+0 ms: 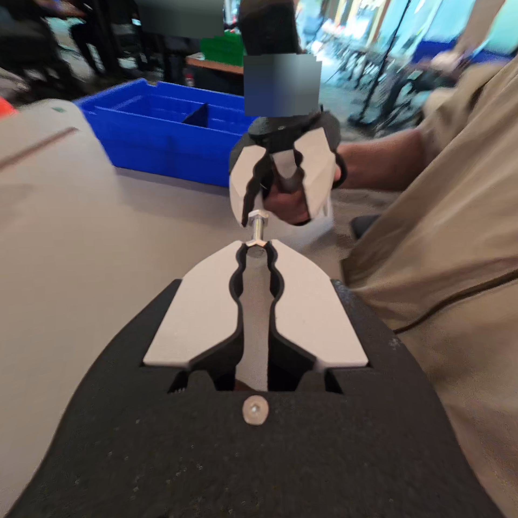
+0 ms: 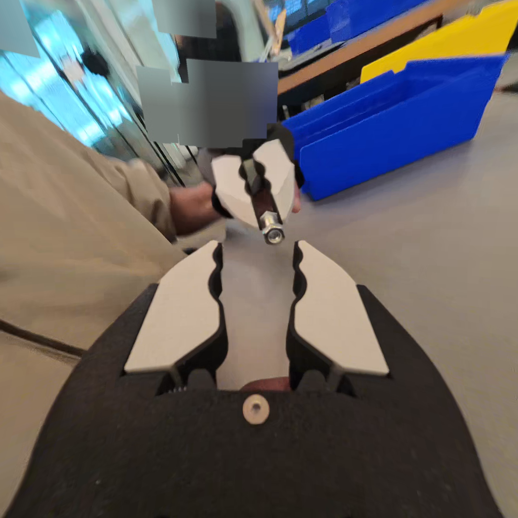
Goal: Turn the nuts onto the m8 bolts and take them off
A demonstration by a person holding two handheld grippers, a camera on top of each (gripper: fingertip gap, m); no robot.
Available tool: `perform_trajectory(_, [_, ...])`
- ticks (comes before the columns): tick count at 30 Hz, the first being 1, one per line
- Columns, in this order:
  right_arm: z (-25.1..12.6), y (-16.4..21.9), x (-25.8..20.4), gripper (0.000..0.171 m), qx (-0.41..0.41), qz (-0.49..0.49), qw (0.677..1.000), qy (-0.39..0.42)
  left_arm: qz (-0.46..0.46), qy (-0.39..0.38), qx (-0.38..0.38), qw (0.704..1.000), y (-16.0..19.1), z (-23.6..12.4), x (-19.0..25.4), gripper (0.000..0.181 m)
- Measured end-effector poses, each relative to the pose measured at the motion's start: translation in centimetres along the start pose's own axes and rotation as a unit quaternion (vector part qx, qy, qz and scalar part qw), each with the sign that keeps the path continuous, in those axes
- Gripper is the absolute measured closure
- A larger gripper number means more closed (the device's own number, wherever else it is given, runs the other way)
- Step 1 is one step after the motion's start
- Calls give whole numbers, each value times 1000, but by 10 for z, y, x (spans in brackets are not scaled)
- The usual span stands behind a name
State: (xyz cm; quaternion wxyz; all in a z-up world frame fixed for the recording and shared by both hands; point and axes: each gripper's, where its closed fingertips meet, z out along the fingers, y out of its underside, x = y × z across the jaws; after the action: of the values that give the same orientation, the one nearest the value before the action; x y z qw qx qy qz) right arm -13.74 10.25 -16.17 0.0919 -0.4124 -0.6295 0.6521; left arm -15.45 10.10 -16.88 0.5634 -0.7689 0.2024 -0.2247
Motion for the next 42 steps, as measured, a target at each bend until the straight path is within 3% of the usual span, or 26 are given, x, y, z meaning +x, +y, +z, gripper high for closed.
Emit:
perform_trajectory(3, [3,-2,3,132,30,135,990,-31,120,-76,-38,989,3,1,-3,167])
perform_trajectory(6, [5,-1,3,137,36,204,977,-54,181,-100,-53,977,3,2,2,167])
perform_trajectory(10, [9,2,-1,157,30,229,970,-73,196,-103,-51,974,2,1,7,167])
perform_trajectory(12, [10,2,-2,157,28,223,971,-75,199,-104,-49,973,1,-1,10,167])
perform_trajectory(18, [9,2,-6,157,-15,20,1000,-17,70,-31,-17,997,0,1,17,167])
perform_trajectory(22, [7,-4,-16,156,-41,-174,984,16,-64,72,23,995,-8,-3,28,167])
perform_trajectory(28, [6,-7,-25,157,-83,-399,911,57,-259,221,46,939,-10,-5,40,168])
perform_trajectory(31, [5,-7,-28,157,-94,-484,867,70,-311,266,48,911,-10,-5,45,167])
perform_trajectory(34, [3,-9,-31,156,-96,-585,800,91,-379,315,49,869,-12,-4,47,167])
perform_trajectory(36, [1,-10,-32,156,-92,-616,777,96,-396,330,54,855,-13,-3,47,167])
perform_trajectory(38, [1,-9,-31,157,-94,-602,787,93,-385,320,48,864,-11,-1,46,167])
perform_trajectory(42, [-2,-8,-24,156,-83,-520,845,93,-335,279,42,899,-10,3,40,167])
